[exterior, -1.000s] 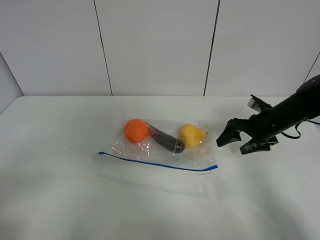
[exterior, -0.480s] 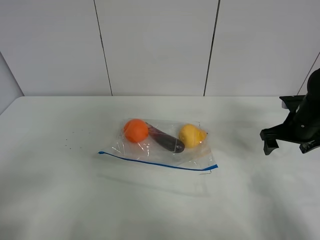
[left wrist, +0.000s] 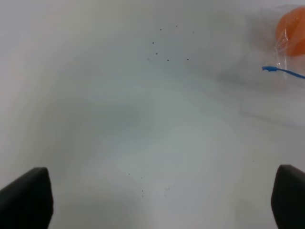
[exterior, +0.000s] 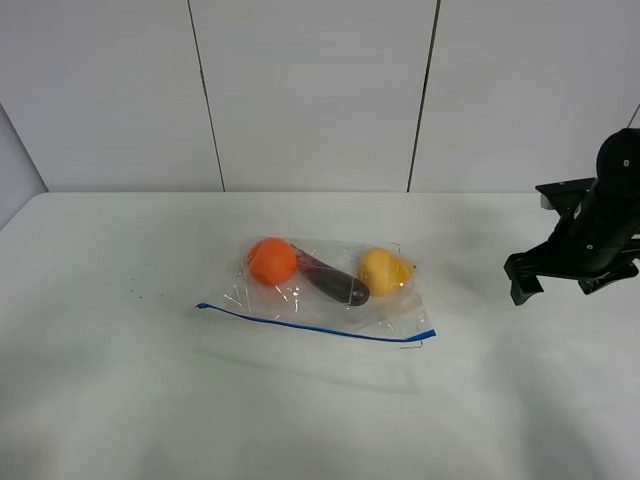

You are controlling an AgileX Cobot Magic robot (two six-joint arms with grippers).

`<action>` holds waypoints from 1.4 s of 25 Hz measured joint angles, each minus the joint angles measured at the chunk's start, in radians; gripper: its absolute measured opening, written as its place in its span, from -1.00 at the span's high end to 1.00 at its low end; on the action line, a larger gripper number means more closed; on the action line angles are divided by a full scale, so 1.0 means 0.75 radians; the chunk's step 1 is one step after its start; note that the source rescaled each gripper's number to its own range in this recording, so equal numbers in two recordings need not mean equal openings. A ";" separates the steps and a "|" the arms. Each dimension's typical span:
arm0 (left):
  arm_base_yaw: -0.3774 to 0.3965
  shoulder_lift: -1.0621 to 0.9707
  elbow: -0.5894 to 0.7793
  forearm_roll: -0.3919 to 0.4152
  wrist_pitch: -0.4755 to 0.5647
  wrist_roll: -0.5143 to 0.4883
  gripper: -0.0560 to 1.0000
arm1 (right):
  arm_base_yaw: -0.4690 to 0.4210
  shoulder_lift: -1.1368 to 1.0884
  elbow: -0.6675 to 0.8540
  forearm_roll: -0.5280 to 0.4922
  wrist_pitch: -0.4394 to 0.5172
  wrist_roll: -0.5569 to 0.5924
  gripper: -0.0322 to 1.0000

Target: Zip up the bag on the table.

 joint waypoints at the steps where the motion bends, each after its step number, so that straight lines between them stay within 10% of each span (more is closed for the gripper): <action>1: 0.000 0.000 0.000 0.000 0.000 0.000 -0.98 | 0.025 -0.028 0.000 -0.001 0.006 0.000 -0.97; 35: 0.000 0.000 0.000 0.000 0.000 0.000 -0.98 | 0.066 -1.761 0.703 0.061 0.361 0.115 -0.97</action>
